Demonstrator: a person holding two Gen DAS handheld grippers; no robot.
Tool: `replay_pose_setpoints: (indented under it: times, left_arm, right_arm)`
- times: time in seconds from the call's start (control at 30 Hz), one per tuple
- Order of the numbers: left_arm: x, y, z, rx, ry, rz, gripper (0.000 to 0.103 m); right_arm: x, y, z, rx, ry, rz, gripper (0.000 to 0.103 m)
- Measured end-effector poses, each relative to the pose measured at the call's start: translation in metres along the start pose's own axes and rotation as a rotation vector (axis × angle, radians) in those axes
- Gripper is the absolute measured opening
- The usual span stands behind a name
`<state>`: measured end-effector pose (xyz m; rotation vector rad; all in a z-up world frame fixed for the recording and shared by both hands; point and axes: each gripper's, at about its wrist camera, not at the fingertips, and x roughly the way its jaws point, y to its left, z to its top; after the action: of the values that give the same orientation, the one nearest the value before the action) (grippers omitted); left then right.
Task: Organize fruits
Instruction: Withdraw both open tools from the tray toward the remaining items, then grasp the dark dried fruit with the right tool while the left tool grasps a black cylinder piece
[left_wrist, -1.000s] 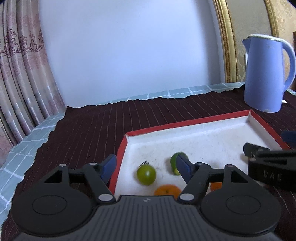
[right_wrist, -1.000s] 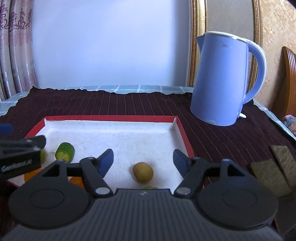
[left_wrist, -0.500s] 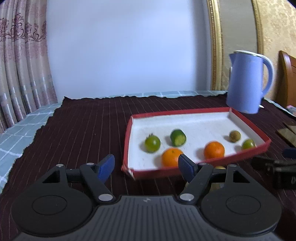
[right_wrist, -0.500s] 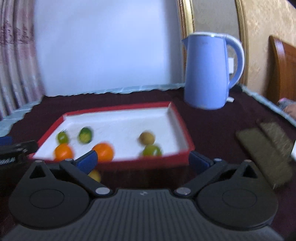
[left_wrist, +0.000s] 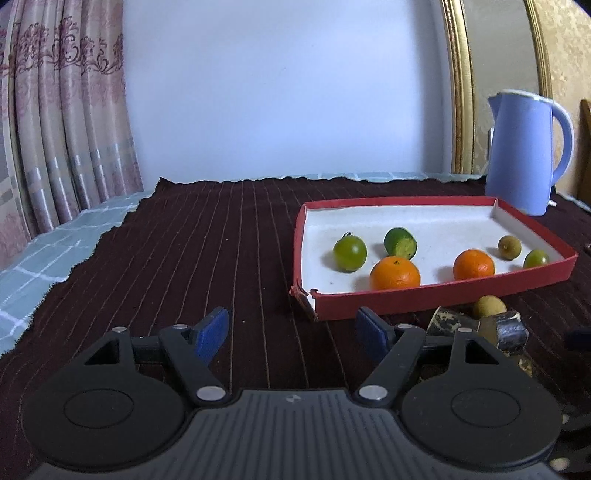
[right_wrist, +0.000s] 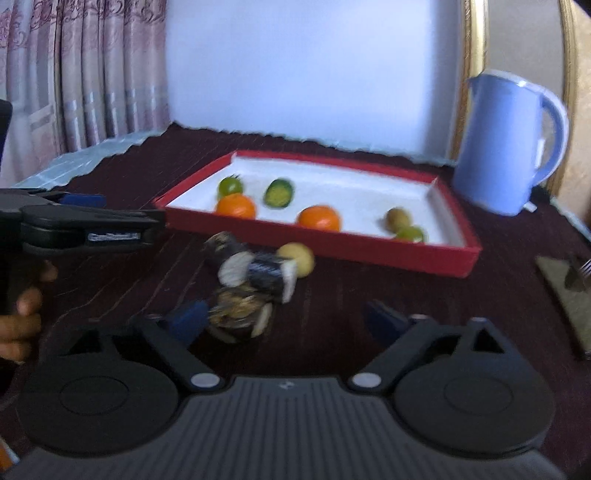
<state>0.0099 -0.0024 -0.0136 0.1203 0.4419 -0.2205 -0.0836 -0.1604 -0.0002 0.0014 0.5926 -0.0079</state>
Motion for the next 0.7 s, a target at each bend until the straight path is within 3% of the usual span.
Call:
replay_pose_setpoints:
  times: [0.27, 0.37, 0.57, 0.7]
  left_arm:
    - [0.009, 0.019, -0.003, -0.127, 0.060, -0.065, 0.076]
    - [0.009, 0.025, -0.004, -0.163, 0.069, -0.081, 0.076]
    - [0.007, 0.022, -0.004, -0.147, 0.062, -0.117, 0.076]
    - [-0.003, 0.004, -0.003, -0.005, 0.047, -0.168, 0.076]
  right_arm:
    - [0.016, 0.015, 0.005, 0.005, 0.065, 0.002, 0.059]
    - [0.019, 0.018, 0.006, 0.011, 0.064, 0.025, 0.043]
    - [0.009, 0.014, 0.003, 0.016, 0.031, 0.039, 0.041]
    - [-0.001, -0.009, -0.001, 0.048, -0.005, -0.019, 0.041]
